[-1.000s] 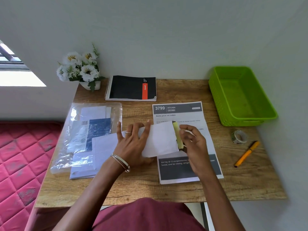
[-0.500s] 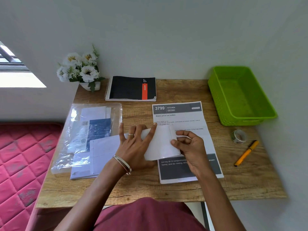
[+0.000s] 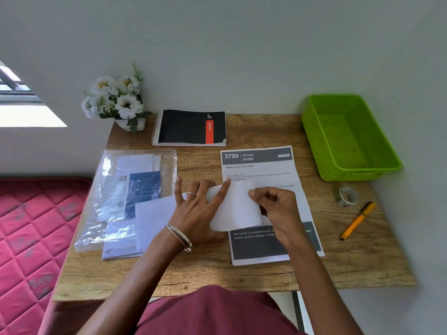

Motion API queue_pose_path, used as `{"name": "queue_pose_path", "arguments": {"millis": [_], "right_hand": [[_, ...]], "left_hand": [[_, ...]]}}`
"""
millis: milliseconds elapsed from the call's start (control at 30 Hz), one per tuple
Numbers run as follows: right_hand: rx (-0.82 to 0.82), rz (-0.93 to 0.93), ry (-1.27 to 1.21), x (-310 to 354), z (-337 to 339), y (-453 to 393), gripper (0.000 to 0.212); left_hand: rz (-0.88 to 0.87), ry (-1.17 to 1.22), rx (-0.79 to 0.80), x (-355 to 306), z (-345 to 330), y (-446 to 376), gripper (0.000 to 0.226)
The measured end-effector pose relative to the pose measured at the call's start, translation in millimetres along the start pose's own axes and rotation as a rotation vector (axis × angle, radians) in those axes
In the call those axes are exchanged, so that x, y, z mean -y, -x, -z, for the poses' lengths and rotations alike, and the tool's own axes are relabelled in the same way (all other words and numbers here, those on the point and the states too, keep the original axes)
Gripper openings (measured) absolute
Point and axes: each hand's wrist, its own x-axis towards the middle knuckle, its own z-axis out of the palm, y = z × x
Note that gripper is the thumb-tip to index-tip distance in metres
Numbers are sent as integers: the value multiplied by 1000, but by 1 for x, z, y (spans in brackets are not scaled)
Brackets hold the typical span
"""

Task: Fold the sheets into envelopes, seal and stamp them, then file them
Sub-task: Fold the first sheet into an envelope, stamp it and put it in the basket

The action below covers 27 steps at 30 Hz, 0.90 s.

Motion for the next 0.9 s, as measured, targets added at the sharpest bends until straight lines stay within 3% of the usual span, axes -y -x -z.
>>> {"name": "queue_pose_path", "arguments": {"millis": [100,267,433,567,633,733,900], "right_hand": [[68,-28,5,-4,11,1,39],[192,21,21,2,28,3,24],[227,117,27,11,36,1,35],[80,186,10,14,31,-3,36],[40,156,2,15,28,-5,33],[75,125,51,14,21,-4,28],[233,33,128,9,5,0,40]], "left_hand": [[17,8,43,4,4,-1,110],[-38,77,113,12,19,-5,83],[-118,184,-180,20,33,-6,34],[-71,278,-441,17,55,-9,25],[49,357,-572,16,71,-11,16],[290,662,-693,19,90,-18,11],[583,1573,-772,16,92,-32,16]]}}
